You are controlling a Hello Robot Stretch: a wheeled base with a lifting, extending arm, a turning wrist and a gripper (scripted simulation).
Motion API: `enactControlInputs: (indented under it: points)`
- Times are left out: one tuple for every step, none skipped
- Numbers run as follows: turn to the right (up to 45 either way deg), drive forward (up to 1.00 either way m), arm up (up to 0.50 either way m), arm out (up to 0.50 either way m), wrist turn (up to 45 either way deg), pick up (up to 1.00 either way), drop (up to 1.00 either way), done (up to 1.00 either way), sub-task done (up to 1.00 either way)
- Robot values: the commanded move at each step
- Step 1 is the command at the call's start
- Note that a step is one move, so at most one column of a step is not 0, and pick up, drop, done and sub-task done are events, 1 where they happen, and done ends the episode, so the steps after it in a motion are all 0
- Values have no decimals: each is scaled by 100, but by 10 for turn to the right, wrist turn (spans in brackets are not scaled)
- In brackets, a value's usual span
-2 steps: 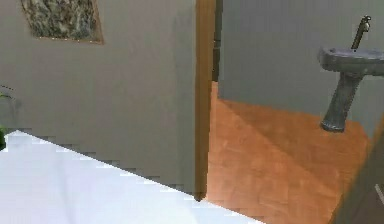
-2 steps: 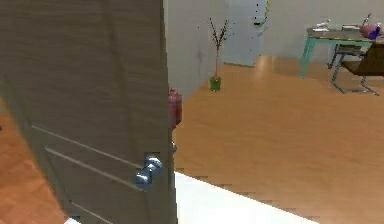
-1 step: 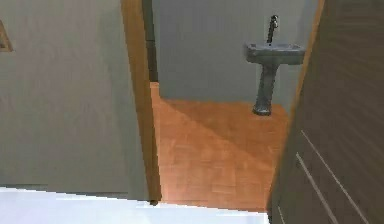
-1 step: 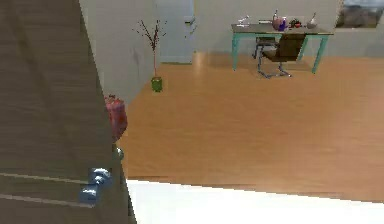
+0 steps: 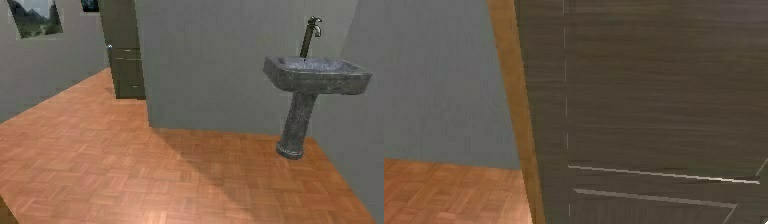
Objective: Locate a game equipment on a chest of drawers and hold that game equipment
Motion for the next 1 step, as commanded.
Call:
enactControlInputs:
  points:
    - [30,0,0,0,0,0,0,0,0]
